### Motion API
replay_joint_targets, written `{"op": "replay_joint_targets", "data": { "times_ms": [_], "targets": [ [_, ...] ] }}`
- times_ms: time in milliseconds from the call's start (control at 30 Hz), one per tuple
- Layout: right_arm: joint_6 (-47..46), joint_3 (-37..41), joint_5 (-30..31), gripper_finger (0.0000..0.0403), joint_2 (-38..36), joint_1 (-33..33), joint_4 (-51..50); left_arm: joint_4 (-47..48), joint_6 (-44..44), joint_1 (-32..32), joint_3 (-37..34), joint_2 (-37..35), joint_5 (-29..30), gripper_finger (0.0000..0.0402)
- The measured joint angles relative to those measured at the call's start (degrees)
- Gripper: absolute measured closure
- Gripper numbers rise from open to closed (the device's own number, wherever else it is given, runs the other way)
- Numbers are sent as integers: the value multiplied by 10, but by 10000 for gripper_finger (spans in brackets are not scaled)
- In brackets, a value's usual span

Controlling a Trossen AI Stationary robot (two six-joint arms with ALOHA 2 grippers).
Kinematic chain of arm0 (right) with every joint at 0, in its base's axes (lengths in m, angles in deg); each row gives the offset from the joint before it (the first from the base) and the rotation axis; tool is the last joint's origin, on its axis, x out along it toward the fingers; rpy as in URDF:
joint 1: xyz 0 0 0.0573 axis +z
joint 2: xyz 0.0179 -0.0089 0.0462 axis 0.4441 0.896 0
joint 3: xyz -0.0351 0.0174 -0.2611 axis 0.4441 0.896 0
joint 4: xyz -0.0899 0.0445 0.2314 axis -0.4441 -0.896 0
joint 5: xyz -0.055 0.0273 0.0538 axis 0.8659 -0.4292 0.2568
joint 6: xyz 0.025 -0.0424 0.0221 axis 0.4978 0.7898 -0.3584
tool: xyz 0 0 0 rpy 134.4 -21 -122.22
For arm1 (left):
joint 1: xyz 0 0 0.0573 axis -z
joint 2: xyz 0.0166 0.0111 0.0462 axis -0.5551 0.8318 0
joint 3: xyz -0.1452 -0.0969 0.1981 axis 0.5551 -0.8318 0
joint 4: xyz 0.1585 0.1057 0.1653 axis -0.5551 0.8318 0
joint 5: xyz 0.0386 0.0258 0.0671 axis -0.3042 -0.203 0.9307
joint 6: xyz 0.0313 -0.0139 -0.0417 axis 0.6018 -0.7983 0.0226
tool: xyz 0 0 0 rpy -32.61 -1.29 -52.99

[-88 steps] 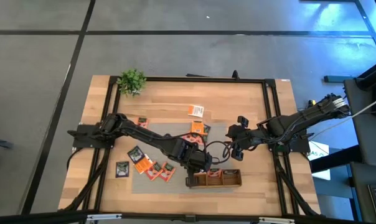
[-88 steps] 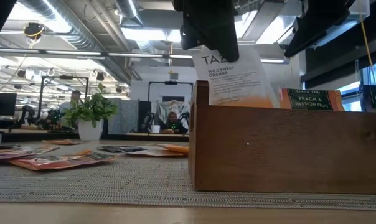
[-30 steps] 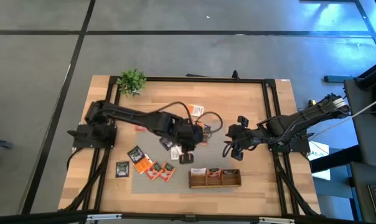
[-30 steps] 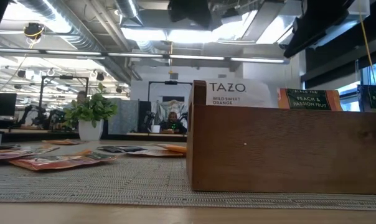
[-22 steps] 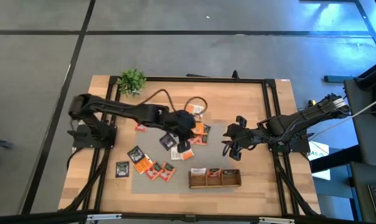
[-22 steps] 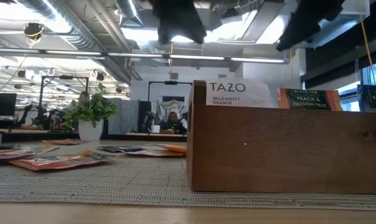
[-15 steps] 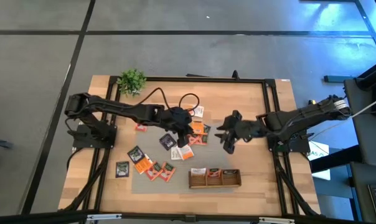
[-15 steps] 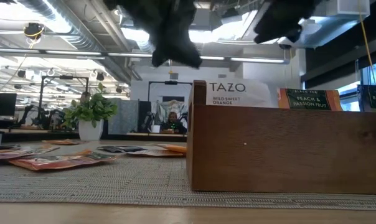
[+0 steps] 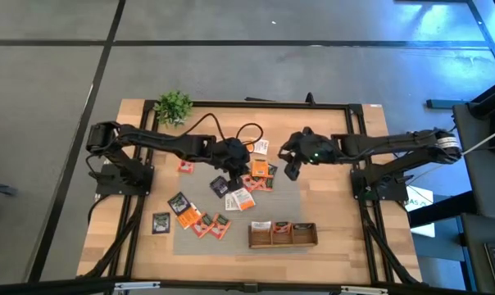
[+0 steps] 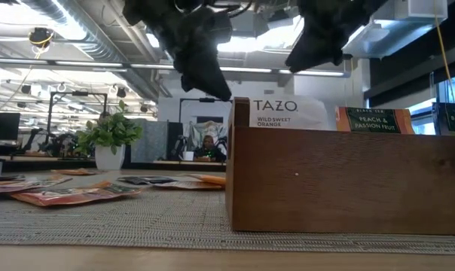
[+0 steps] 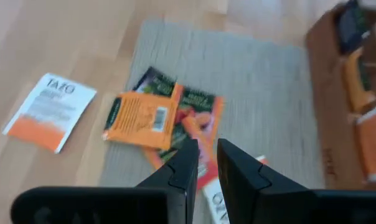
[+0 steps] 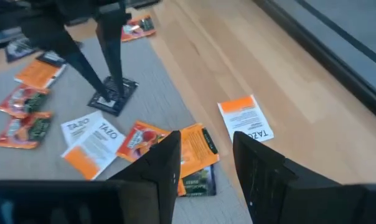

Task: Pick & Place Tea
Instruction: Put the orange tea bag into the left compartment of the wooden organizer

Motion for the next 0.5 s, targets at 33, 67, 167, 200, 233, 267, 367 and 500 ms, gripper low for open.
{"op": "replay_joint_targets", "data": {
  "times_ms": [33, 67, 167, 200, 233, 267, 367, 500],
  "targets": [
    [-1, 0, 0, 254, 8, -2, 5, 2, -9, -5, 0, 0, 2, 345],
    [-4, 0, -2, 254, 17, -5, 7, 4, -25, -11, 0, 0, 3, 345],
    [-48, 0, -21, 254, 45, -18, 3, 8, -93, -33, 0, 0, 8, 346],
    [-66, 0, -30, 254, 55, -26, 0, 7, -111, -40, 0, 0, 16, 346],
    [-78, 0, -39, 254, 63, -35, 0, 5, -127, -49, 0, 0, 23, 347],
    [-88, 0, -47, 254, 70, -44, 1, 3, -140, -58, 0, 0, 28, 349],
    [-106, 0, -71, 254, 89, -77, 1, -10, -161, -88, 1, 9, 29, 357],
    [-105, 0, -107, 254, 108, -121, 5, -40, -168, -125, 1, 38, 28, 371]
  ]
}}
